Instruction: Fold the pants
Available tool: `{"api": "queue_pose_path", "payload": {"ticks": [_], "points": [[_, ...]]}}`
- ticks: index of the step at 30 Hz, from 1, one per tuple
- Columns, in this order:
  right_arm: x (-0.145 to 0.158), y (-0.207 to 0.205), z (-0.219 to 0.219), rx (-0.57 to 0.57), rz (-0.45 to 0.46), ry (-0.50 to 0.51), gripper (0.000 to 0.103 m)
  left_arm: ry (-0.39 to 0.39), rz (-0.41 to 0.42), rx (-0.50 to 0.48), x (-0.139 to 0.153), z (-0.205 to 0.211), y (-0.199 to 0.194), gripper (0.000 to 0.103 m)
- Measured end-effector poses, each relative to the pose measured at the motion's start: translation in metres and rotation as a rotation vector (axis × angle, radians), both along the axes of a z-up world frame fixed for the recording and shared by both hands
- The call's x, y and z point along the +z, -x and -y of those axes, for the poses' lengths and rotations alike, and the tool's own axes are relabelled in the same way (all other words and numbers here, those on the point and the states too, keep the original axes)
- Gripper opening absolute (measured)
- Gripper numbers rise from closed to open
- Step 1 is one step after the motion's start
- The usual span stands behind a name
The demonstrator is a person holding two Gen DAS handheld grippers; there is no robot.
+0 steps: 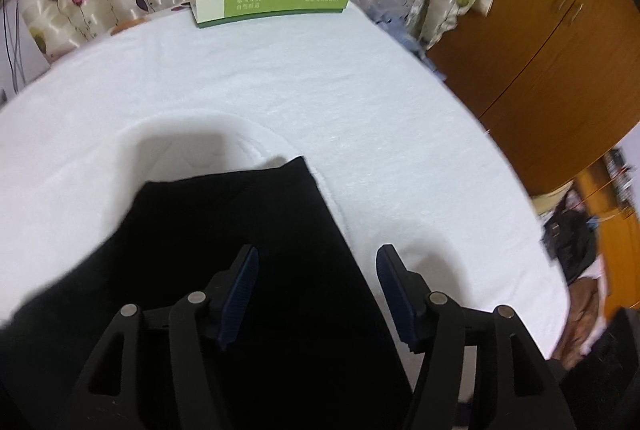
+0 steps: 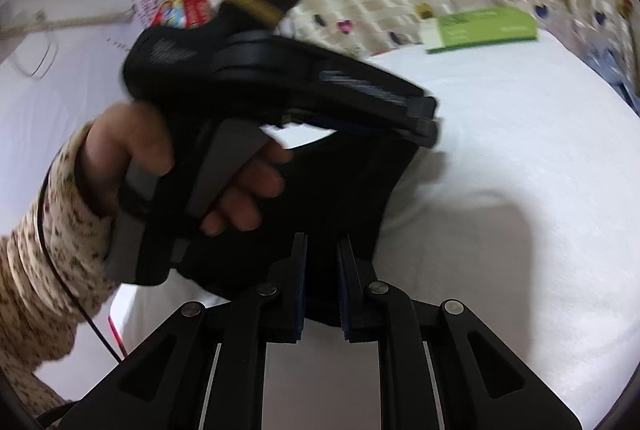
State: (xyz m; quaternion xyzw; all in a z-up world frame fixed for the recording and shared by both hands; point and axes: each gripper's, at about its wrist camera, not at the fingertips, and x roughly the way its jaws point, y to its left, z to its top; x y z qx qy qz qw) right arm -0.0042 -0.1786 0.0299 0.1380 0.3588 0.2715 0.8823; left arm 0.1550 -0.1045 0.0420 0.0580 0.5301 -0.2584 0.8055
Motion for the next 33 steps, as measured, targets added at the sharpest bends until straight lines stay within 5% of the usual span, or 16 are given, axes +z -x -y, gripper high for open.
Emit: {"api": "queue_pose_path", "payload": {"ticks": [9,11,18,33], "points": [[0.009,0.011,-0.025,0.081,0.045,0.026,0.014,-0.183,0.049,-0.002,-0.003,0.01,0.003,0.064],[0.01,0.013,-0.027,0.082,0.049,0.031,0.014,-0.195,0.047,0.015,-0.005,0.005,0.001,0.056],[0.016,0.01,-0.032,0.1,0.06,0.016,0.014,-0.126,0.063,0.04,0.012,-0.024,-0.001,0.014],[0.05,0.004,-0.106,0.293,0.102,-0.058,0.014,0.065,0.134,0.175,0.055,-0.133,0.006,0.012]]}}
